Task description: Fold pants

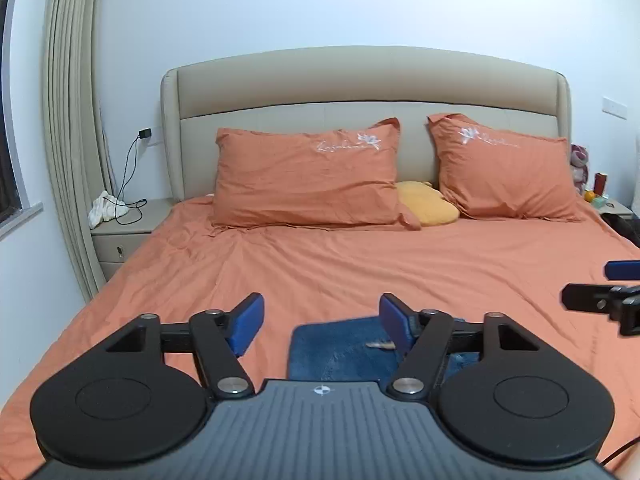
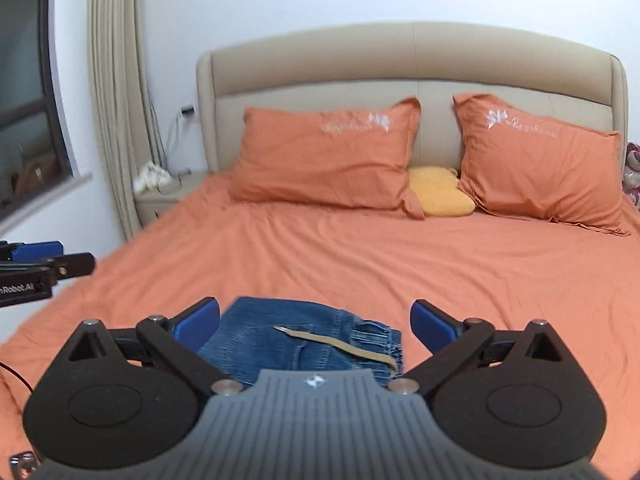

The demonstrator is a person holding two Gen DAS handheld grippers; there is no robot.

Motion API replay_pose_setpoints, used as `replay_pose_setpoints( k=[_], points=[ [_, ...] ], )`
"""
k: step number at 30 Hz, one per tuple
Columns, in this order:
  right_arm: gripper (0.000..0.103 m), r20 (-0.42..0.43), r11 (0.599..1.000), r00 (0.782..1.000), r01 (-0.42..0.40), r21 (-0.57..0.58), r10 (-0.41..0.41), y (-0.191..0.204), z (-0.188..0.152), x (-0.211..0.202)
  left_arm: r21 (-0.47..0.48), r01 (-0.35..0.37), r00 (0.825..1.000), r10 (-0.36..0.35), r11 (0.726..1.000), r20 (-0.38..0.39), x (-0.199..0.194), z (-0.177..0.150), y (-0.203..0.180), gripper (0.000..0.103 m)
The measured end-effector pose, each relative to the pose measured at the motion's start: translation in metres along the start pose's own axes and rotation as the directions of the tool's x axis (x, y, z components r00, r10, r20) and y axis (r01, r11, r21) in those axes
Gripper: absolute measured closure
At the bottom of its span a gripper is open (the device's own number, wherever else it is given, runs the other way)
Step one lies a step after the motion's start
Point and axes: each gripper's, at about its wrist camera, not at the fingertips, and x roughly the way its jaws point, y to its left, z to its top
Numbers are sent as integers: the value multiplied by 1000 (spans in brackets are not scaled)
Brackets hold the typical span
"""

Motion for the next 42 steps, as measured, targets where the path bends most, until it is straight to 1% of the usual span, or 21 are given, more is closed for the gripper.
replay_pose_setpoints(
  k=[1,2,5,9,13,16,18,20,23,28,32,36,42],
  points=[
    [5,13,1000,1000,-3,9,3,3,-6,-8,16,-13,1000,13,1000,-12,-5,0,-4,21],
    [5,26,1000,1000,-1,20,1,6,-12,-17,18,-28,1000,28,999,-14,-12,-3,-7,17],
    [5,43,999,999,13,46,-15,16,-35,-33,-21,-61,998,61,998,2,-26,-17,-12,16],
    [5,30,997,999,23,71,-25,24,-65,-42,-65,-95,995,95,993,4,-33,-39,-24,14],
    [5,-17,999,1000,11,52,-10,26,-94,-42,-83,-76,996,71,994,-61,-17,-63,-36,14],
    [5,-46,999,998,32,33,-31,22,-110,-38,-79,-71,990,61,994,-129,-3,-78,-41,14],
    [5,-67,999,998,25,27,-23,19,-116,-33,-68,-74,986,63,995,-154,3,-86,-46,14],
    [5,-84,1000,996,8,25,-5,16,-120,-28,-56,-70,982,59,996,-177,10,-91,-50,14],
    [5,-85,999,996,35,10,-34,18,-122,-21,-51,-68,979,57,996,-195,13,-97,-55,14],
    [5,-81,999,996,49,23,-47,18,-118,-12,-39,-58,981,50,998,-189,11,-98,-57,14],
    [5,-62,998,996,61,-12,-62,24,-116,-12,-44,-58,981,49,997,-188,11,-97,-55,14],
    [5,-63,998,997,54,-17,-55,27,-114,-12,-59,-56,982,44,997,-185,11,-95,-51,14],
    [5,-64,998,996,60,-15,-61,27,-114,-13,-54,-55,981,44,997,-190,10,-95,-52,14]
  ],
)
